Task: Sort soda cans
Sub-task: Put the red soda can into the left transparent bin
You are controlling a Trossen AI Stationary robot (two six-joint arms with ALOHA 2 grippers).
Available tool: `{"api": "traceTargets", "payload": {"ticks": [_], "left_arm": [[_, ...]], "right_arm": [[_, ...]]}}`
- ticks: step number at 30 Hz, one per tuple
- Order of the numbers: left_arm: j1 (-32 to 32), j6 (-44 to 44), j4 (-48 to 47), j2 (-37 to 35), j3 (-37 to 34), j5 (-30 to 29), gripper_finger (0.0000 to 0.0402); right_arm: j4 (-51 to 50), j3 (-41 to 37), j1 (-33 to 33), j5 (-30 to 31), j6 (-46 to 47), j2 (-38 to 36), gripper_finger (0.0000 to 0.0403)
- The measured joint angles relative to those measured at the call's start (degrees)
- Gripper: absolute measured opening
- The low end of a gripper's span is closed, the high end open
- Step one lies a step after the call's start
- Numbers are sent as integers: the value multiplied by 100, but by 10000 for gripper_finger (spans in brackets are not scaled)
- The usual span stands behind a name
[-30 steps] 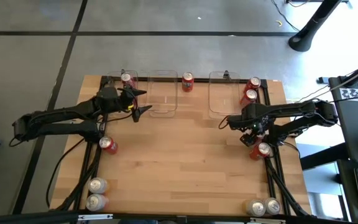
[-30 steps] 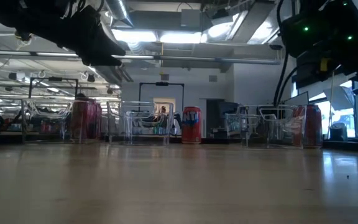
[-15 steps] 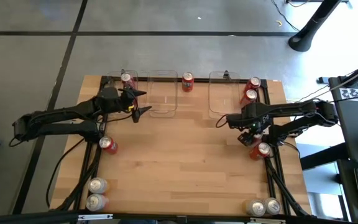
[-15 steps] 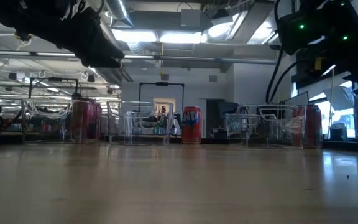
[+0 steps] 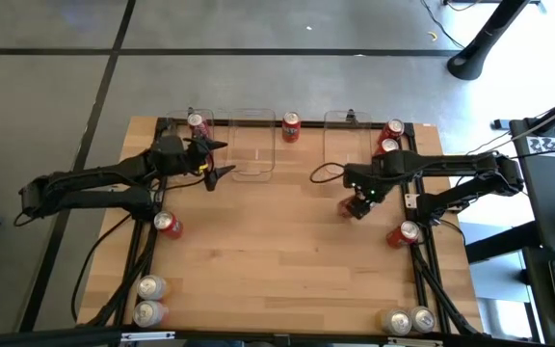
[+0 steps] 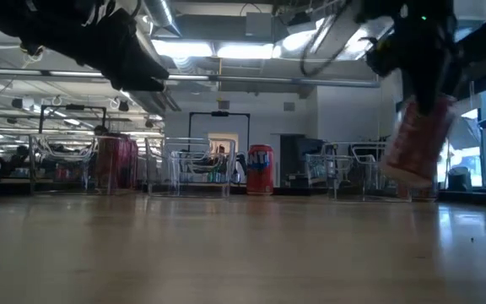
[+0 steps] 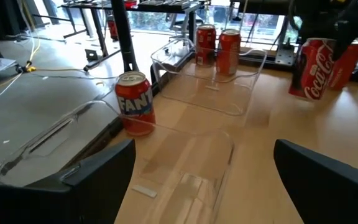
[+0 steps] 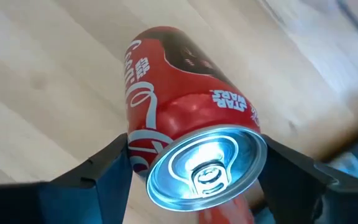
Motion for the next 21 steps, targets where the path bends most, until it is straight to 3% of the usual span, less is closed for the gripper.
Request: {"api": "traceTargets", "payload": {"ticks": [9,14,21], "left_arm": [[-368,-13,82,0,0,2,371],[-559,-191,95,46,1,4,371],[-745,-325,291,484,2,4,369]], "right_arm": [[1385,100,370,165,-625,178,280],[2152,100,662,616,-1250,577,280],[3418,100,671,659,-2145,1161,280]]}}
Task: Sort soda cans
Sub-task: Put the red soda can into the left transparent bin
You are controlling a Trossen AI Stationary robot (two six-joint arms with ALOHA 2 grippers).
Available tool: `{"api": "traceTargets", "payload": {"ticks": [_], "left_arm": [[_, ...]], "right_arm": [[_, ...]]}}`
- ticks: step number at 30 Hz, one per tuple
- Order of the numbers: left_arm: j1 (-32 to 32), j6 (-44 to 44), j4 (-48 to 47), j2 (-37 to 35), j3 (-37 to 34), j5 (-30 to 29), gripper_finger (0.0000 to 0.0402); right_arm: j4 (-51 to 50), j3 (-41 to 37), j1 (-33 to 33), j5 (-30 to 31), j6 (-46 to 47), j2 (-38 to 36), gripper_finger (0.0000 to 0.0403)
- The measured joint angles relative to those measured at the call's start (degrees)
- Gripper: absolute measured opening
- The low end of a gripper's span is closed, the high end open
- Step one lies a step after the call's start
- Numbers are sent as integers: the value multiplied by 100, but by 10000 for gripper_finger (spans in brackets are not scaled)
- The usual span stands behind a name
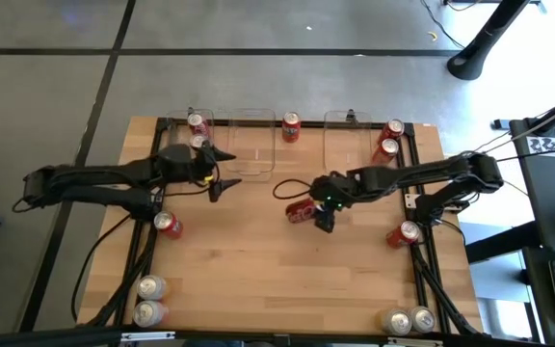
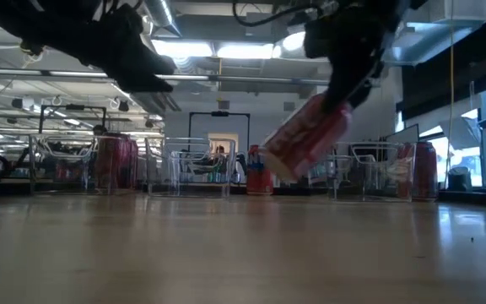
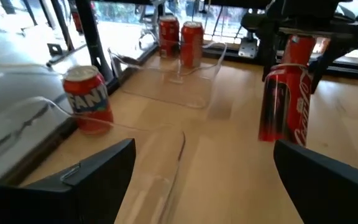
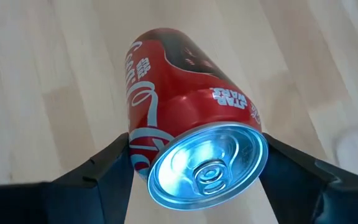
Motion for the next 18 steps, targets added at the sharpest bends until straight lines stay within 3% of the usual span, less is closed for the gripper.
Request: {"api": "traceTargets", "payload": {"ticks": [10,18], "left_arm": [[-603,-475,857,1384,0,1,322],[-1149,-804,1911,2421,0,0,235]], "right_arm": [[1248,0,-9,55,-918,428,279],[1457,2,-7,98,-1049,566,280]]}}
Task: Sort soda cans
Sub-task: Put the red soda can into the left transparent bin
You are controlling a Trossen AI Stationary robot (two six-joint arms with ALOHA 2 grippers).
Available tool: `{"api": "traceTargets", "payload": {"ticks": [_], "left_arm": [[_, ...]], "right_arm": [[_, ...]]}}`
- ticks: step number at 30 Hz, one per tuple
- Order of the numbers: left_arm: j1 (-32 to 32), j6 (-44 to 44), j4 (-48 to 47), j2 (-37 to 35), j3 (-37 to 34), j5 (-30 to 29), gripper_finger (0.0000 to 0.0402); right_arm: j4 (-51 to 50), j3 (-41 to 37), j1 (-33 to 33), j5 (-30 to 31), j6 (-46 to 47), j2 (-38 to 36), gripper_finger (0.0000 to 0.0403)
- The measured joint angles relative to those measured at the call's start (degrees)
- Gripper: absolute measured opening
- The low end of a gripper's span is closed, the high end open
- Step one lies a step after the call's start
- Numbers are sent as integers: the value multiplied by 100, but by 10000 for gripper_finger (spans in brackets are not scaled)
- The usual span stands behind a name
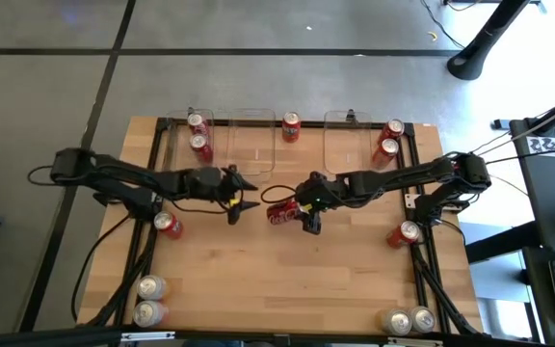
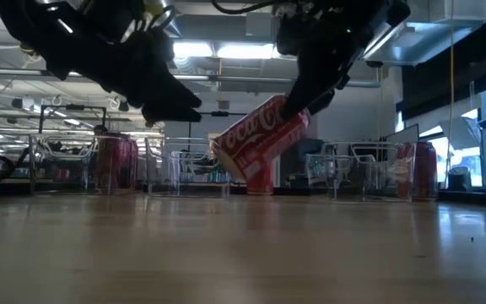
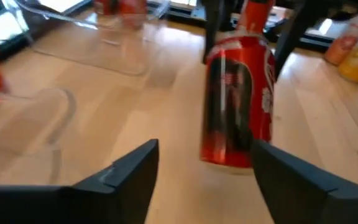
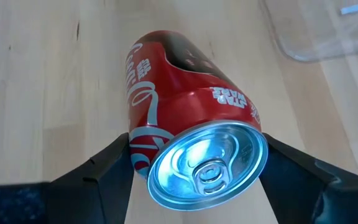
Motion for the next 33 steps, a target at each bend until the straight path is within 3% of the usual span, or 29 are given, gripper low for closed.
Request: {"api": "traceTargets", "payload": {"ticks": [7,13,25,33], "left_arm": [[-198,-53,585,628,0,0,147],[-201,-91,1161,1241,0,0,100],[-203,-260,2119,2362,0,13,80],[-201,-101,2133,2520,70,-6,80]], "right_arm": [[26,0,0,154,-7,0,279],[142,0,0,89,-4,0,279],[553,-2,-2,-25,-63,83,280],[957,20,-4,-102,-157,586,280]]}}
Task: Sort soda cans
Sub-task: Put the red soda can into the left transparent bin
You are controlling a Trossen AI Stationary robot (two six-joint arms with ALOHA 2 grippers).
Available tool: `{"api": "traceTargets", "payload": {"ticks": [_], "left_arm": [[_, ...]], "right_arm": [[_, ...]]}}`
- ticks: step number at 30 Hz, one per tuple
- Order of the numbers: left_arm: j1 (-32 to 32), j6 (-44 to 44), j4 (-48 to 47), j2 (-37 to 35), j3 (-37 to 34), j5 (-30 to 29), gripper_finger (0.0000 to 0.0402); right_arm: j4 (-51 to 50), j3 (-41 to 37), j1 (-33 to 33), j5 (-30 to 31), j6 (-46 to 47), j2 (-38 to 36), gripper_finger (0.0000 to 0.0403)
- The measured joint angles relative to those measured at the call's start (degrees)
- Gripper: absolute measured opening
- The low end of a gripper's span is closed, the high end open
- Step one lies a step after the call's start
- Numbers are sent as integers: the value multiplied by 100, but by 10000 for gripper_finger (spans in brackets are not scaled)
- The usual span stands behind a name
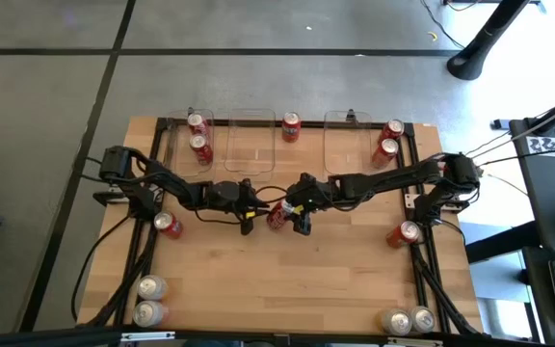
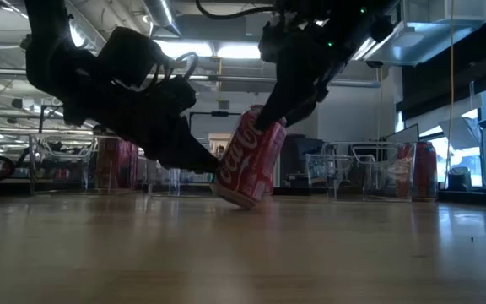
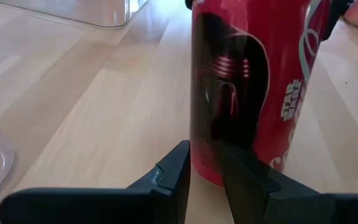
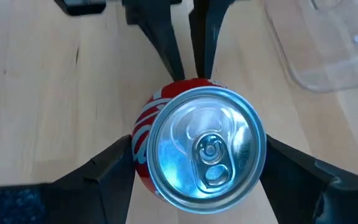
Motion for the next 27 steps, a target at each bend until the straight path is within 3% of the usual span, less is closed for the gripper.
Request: {"api": "traceTargets", "payload": {"ticks": [14,18,23,27], "left_arm": [[-2,83,-131,24,5,3,80],[-4,145,-214,-38,9,6,80],[43,295,-769,-374,16,0,81],[39,475,-1238,-830,15,0,108]], "right_arm": [[697,-22,39,-20,-275,116,279],[741,-9,30,-285,-243,198,280],[757,-2,37,-300,-241,216,280],[768,-4,37,-307,-257,218,281]]}}
